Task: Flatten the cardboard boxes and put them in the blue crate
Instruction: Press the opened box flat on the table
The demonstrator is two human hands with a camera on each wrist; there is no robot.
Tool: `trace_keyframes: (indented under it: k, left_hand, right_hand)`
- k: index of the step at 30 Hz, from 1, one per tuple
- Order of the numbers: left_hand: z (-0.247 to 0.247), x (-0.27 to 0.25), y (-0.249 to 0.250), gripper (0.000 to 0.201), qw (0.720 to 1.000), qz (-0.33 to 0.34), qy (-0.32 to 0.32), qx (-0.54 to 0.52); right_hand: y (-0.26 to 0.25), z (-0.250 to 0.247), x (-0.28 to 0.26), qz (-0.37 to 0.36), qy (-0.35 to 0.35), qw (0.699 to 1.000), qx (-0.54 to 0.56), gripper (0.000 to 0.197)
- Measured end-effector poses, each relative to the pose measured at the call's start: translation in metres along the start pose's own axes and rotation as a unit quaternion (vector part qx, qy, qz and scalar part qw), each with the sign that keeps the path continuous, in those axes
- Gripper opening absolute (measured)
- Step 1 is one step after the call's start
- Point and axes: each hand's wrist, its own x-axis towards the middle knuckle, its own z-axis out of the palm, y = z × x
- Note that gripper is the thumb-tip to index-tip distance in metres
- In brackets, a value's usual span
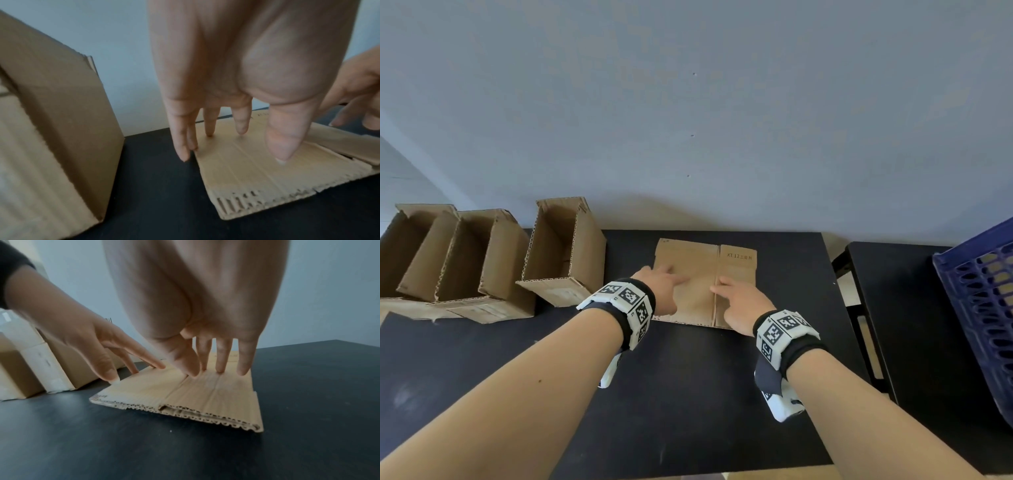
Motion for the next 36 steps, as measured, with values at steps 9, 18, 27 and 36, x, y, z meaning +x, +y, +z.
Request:
trace_keyframes:
  k: [9, 18, 27, 36]
  left_hand:
    - [-0.014, 0.013, 0.002, 0.071, 0.998, -0.021, -0.052, 0.028]
    - [-0.010, 0.007, -0.006, 0.071, 0.999, 0.009, 0.002, -0.042]
    - [-0.028, -0.002, -0.008, 0.051, 0.938, -0.034, 0.223, -0.262]
    - [-0.031, 0.013, 0.046, 0.051, 0.953, 0.068, 0.149, -0.255]
  right_hand:
    - [-0.002, -0.014, 0.025, 0.041, 0.009, 0.999, 0.026, 0.048]
    - [0.002, -0.010, 0.016, 0.044, 0.046, 0.993, 0.103, 0.055]
    - [0.025, -0.041, -0.007, 0.034, 0.248, 0.956, 0.155, 0.050]
    - [0.058, -0.030, -0.017, 0.009, 0.207, 0.977, 0.054, 0.052]
